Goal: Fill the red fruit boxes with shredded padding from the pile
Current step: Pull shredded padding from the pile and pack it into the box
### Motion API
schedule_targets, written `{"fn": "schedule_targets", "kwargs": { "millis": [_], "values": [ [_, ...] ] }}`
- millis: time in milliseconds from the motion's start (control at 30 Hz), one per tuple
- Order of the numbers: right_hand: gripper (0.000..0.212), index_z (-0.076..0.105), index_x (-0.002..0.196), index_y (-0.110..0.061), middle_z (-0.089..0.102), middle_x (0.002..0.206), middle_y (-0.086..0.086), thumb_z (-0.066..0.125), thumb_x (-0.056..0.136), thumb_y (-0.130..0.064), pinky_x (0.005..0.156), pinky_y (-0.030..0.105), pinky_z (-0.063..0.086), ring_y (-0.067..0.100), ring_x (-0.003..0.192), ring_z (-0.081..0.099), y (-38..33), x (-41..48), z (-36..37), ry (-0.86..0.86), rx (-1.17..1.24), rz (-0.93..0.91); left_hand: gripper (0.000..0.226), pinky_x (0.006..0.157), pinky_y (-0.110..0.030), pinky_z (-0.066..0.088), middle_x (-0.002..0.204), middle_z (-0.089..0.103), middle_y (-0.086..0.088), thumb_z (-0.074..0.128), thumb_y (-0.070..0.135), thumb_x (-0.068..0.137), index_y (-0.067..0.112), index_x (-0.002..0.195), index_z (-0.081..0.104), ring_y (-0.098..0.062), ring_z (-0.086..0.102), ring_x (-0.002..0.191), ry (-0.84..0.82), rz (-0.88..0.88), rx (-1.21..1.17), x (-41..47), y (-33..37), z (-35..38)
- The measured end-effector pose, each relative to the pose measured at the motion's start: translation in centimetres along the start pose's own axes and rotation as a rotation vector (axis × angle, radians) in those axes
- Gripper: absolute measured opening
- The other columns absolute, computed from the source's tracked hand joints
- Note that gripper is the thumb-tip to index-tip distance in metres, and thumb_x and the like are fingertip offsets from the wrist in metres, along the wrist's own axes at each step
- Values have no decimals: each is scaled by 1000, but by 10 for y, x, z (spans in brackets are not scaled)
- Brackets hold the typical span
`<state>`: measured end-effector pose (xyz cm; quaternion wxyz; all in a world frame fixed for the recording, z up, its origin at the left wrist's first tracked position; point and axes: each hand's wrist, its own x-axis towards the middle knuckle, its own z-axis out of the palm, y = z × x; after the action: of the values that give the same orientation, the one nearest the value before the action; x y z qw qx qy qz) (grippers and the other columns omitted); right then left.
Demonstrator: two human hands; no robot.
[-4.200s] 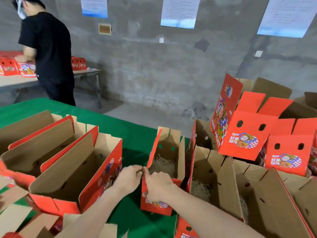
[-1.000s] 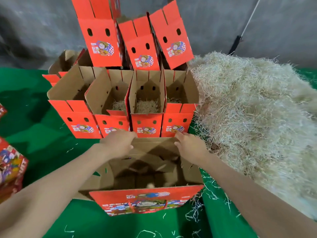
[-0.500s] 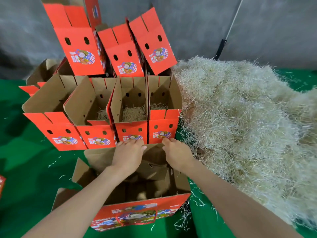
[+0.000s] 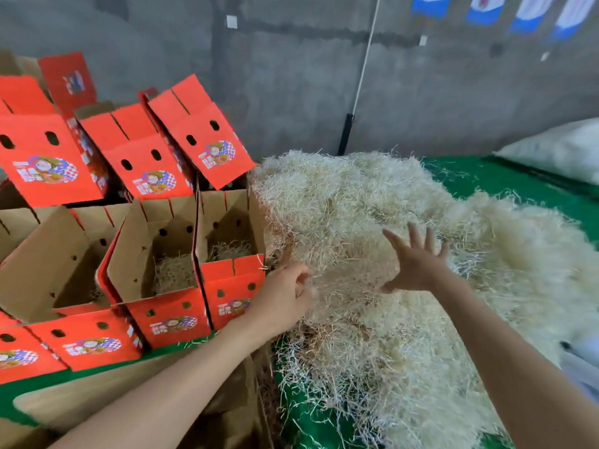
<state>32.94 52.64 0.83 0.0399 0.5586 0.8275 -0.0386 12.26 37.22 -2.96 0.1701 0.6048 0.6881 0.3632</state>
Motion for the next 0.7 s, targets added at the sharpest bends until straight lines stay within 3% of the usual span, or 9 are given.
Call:
{"fn": "schedule_targets", "kwargs": {
  "millis": [133,200,267,333,367,533,600,633,700],
  "values": [
    [131,-17,139,-49,-41,144,7,84,56,-44,103,66,-3,45,134,-22,32,11,20,-127,104,39,46,85,-25,47,120,53,6,64,30,85,24,128,46,-8,54,99,-120,-81,-119,37,25,40],
    [127,-14,140,-49,-36,147,11,83,61,-34,107,60,20,48,137,4,33,17,35,-118,189,51,66,92,-26,43,134,45,5,69,31,81,25,137,34,-10,50,111,-150,-128,-211,50,35,53],
    [100,9,147,-36,1,154,20,73,73,-12,94,44,48,40,123,44,32,22,45,-73,312,102,88,105,-34,36,147,31,4,73,33,76,32,145,18,-15,38,129,-152,-159,-250,59,42,62],
    [63,43,135,-14,51,129,16,50,77,10,69,29,57,23,88,63,33,26,42,94,424,110,107,112,-38,22,154,10,13,78,35,70,42,145,2,-15,18,140,-146,-160,-289,64,47,64],
    [56,52,126,-7,61,114,14,43,75,15,61,27,56,21,78,63,34,27,36,219,460,107,114,112,-39,17,154,-1,19,79,37,67,47,144,-5,-11,9,142,-152,-143,-308,67,49,62],
    [58,61,114,-6,62,110,13,42,67,24,81,35,54,27,99,60,24,13,-22,670,553,-129,136,114,-44,-1,149,-27,22,84,51,49,58,134,-23,-6,-19,140,-220,33,-265,87,73,51],
    [51,61,110,-8,62,101,7,46,70,21,72,25,53,23,90,61,8,2,-36,618,565,-249,139,114,-34,10,153,-14,17,85,42,49,49,139,-21,-3,-1,142,-262,41,-318,96,85,49],
    [47,60,108,-9,62,96,4,50,71,19,66,22,52,21,85,61,0,-2,-41,534,617,-318,131,111,-26,23,154,9,10,85,31,55,35,147,-9,0,20,137,-260,-4,-357,99,89,49],
    [46,55,112,-11,60,96,0,58,73,14,65,25,54,17,85,61,-10,-7,-47,288,795,-448,74,87,-15,47,124,56,3,74,16,76,12,139,37,1,58,106,-209,-190,-440,102,87,51]
  ]
}}
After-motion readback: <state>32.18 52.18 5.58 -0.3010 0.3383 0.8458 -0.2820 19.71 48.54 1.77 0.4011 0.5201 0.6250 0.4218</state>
